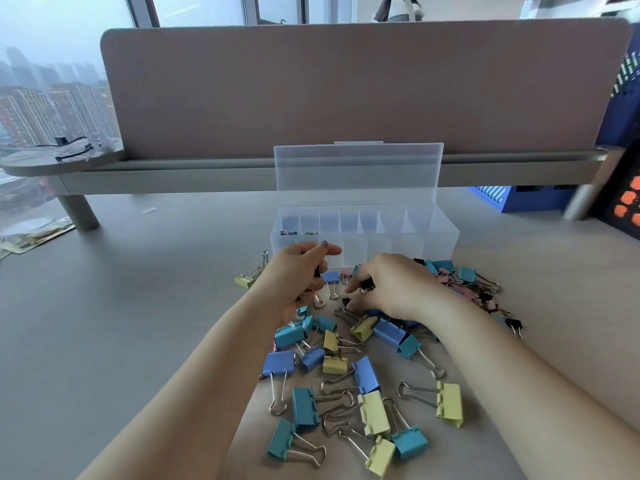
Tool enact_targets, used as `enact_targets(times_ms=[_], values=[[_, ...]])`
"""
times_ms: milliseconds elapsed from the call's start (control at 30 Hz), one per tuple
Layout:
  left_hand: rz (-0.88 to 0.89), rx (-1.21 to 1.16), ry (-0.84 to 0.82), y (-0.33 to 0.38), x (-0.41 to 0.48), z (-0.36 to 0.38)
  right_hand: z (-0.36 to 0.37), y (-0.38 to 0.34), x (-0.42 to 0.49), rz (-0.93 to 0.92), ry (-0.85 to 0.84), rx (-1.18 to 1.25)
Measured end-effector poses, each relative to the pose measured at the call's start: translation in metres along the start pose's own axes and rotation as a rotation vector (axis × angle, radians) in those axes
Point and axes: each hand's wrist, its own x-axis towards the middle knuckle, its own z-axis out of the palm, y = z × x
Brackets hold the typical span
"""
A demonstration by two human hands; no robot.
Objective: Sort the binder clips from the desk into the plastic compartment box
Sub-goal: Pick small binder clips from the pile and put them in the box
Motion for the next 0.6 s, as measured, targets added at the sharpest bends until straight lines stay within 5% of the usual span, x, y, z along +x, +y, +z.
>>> enact_targets(times_ms=[200, 400, 600], values=[[0.265, 0.794, 0.193, -0.009, 0.011, 0.001, 0.006, -0.002, 0.002, -0.074, 0.04, -0.109], [0.207, 1.239, 0.121, -0.005, 0.022, 0.013, -0.004, 0.016, 0.012, 0.15, 0.231, 0.75], [0.205, 1.495, 0.099, -0.005, 0.033, 0.031, -0.013, 0.018, 0.013, 0.357, 0.173, 1.369]])
